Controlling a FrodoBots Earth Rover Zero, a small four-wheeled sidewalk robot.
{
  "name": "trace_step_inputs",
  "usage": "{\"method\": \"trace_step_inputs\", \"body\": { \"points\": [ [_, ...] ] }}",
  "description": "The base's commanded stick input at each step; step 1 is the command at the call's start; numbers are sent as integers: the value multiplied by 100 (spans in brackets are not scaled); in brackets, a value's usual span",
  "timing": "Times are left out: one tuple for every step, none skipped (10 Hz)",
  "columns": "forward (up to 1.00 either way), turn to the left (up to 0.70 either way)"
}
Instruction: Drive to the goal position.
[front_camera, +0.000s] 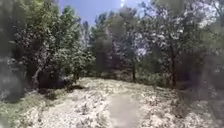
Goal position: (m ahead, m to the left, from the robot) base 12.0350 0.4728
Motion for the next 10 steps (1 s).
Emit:
{"method": "trace_step_inputs", "body": {
  "points": [
    [50, 0],
    [50, 0],
    [50, 0],
    [50, 0],
    [50, 0],
    [50, 0],
    [50, 0],
    [50, 0],
    [50, 0],
    [50, 0]
  ]
}}
